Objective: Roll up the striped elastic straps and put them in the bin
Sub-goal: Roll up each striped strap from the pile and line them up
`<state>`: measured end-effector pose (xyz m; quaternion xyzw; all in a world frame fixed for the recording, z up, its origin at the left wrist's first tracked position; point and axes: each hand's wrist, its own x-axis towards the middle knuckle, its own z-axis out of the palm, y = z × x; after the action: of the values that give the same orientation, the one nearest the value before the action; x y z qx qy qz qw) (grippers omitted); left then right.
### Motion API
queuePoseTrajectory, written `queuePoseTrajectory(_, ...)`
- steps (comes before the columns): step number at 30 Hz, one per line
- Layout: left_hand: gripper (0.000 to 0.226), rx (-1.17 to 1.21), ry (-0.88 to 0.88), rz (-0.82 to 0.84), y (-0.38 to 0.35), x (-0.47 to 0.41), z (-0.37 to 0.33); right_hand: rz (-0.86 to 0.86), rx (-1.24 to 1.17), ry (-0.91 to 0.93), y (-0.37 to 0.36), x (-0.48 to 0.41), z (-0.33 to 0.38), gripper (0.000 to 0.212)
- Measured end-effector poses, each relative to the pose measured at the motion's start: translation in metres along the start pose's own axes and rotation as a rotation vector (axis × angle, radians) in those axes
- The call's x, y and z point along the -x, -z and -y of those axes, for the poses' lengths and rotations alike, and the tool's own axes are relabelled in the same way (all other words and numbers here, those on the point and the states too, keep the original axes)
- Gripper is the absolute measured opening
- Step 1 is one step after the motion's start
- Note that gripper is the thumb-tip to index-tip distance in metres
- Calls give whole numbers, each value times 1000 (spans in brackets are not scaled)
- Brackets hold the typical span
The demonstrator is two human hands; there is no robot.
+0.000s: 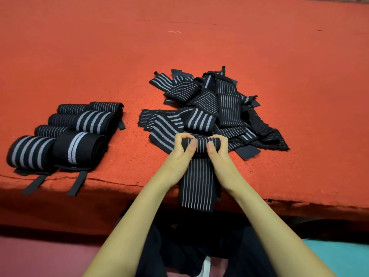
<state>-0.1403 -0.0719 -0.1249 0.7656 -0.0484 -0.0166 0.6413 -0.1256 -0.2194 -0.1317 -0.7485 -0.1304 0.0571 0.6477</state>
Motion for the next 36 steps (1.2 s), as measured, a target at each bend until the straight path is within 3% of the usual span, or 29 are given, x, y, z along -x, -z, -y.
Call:
queuePoseTrajectory(2, 10, 44, -36, -12, 1, 1, 1, -5, 14, -2, 1, 0, -1, 6)
queuePoseTrajectory(8, 19, 46, -191, 13, 3, 4, 4, -25, 18, 69, 2, 1, -4, 7)
queuePoseTrajectory(15, 21, -16, 1, -53, 1, -2, 4, -55, 88, 171, 1, 8, -2, 20)
queuePoseTrajectory(19, 13, 77, -46, -32, 5, -1, 4, -59, -58, 73, 1, 6, -1, 25)
queuePoseTrajectory(22, 19, 128, -89, -12, 8, 5, 4, -25, -106, 19, -1, 1, -2, 28)
queuePoseTrajectory(27, 29, 134, -79, -40, 3, 2, 2, -3, -73, 55, 0, 2, -6, 18)
queuePoseTrajectory(30, 38, 108, -25, -75, 1, -2, 3, -9, -62, 108, 2, 5, -5, 23)
queuePoseTrajectory(36, 14, 166, -109, -23, 5, 2, 5, -49, -100, 108, 1, 4, -3, 20)
